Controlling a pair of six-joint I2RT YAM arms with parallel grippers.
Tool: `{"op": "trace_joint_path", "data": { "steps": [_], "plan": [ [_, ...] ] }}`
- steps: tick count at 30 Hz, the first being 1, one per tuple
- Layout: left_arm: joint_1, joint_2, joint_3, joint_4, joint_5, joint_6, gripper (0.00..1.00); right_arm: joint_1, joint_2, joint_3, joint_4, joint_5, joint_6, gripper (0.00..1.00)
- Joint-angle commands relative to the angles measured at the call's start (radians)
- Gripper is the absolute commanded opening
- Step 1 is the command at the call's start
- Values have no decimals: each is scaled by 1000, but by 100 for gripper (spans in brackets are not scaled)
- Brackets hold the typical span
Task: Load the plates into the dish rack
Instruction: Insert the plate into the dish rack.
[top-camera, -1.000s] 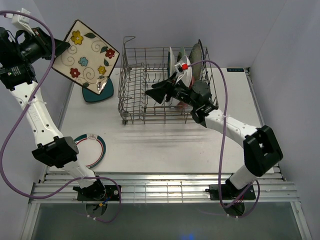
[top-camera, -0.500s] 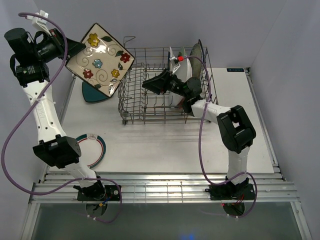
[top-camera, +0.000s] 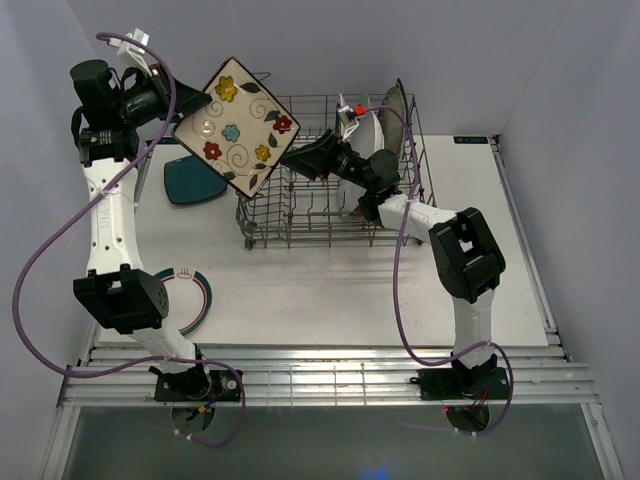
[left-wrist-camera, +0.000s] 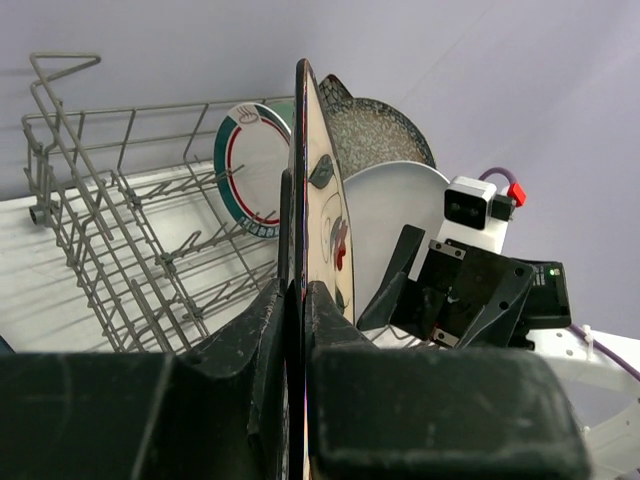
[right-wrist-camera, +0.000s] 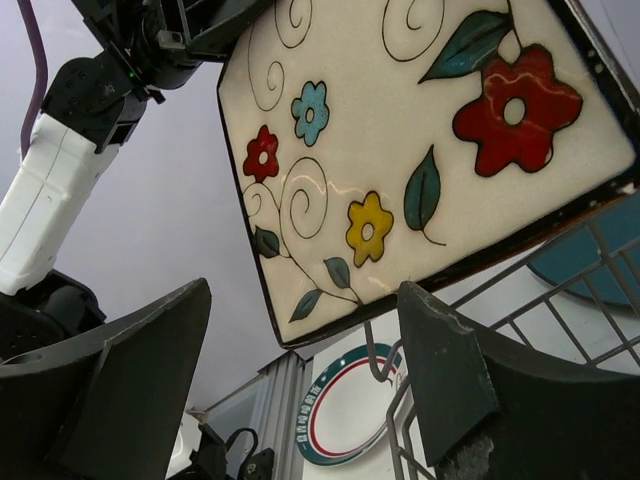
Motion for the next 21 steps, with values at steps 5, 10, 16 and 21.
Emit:
{"op": "trace_joint_path", "data": {
  "steps": [5,10,16,21],
  "plan": [
    [-12,-116,19,153,-80,-40,0,7,-12,8,18,33,-18,80],
    [-13,-135,13,155,-79,-37,0,7,-29,-14,5,45,-35,80],
    [-13,-155,-7,166,-60,-47,0,7,-11,9,-5,51,-27,80],
    [-18,-179,-36,178,-34,-57,0,8,-12,20,-10,62,-32,80]
  ]
}}
